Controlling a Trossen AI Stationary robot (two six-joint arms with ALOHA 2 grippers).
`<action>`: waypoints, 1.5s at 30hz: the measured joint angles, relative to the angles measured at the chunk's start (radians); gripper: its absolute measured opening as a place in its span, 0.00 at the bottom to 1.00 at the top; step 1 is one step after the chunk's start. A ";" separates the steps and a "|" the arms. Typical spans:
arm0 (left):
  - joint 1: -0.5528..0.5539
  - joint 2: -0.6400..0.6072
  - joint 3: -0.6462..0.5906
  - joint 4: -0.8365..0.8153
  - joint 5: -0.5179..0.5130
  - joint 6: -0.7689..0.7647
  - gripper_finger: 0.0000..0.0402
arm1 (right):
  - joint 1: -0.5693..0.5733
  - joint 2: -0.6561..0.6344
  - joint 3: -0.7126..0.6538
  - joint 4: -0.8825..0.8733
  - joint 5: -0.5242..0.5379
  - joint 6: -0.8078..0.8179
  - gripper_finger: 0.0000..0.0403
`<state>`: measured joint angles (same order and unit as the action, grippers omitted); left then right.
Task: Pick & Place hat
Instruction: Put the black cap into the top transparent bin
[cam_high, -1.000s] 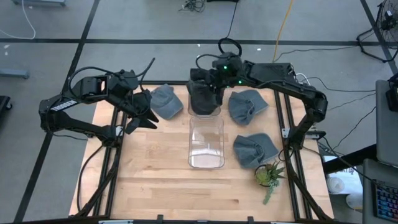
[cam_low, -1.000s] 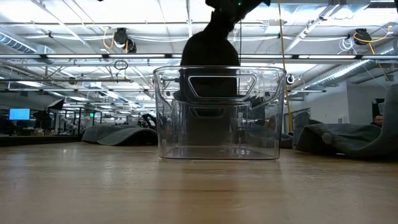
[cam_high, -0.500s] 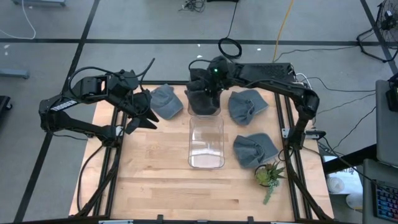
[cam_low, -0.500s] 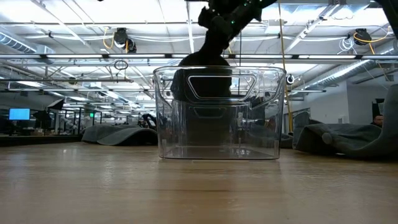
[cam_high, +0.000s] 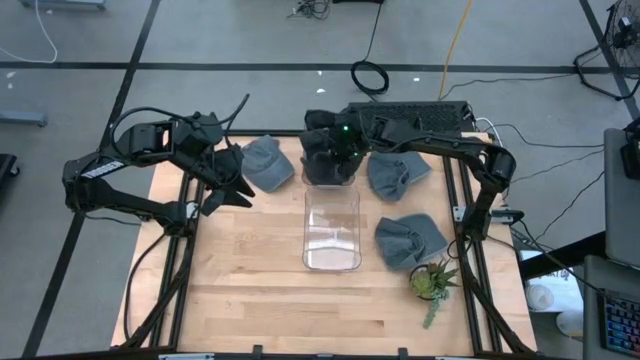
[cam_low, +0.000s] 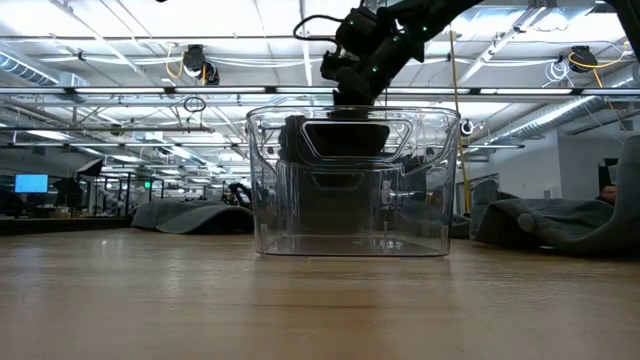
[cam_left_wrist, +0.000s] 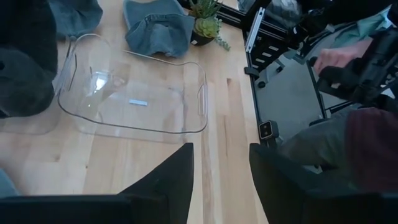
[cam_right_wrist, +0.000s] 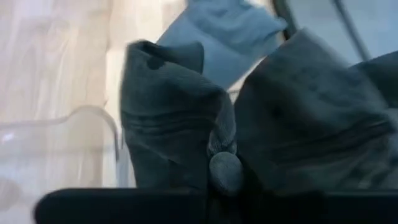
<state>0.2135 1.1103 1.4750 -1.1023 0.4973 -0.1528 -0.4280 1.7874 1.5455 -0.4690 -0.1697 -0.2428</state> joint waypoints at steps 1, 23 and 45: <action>0.000 0.000 0.000 -0.005 0.000 -0.001 0.40 | 0.004 0.000 0.000 0.014 0.015 0.009 0.14; 0.000 0.000 0.000 -0.048 0.000 0.019 0.46 | 0.085 -0.139 0.002 0.056 0.065 0.062 0.57; 0.000 0.000 0.000 -0.045 -0.001 -0.013 0.34 | -0.009 0.010 0.001 0.024 0.141 -0.058 0.00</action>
<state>0.2138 1.1103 1.4746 -1.1473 0.4961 -0.1657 -0.4369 1.7975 1.5467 -0.4449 -0.0283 -0.3004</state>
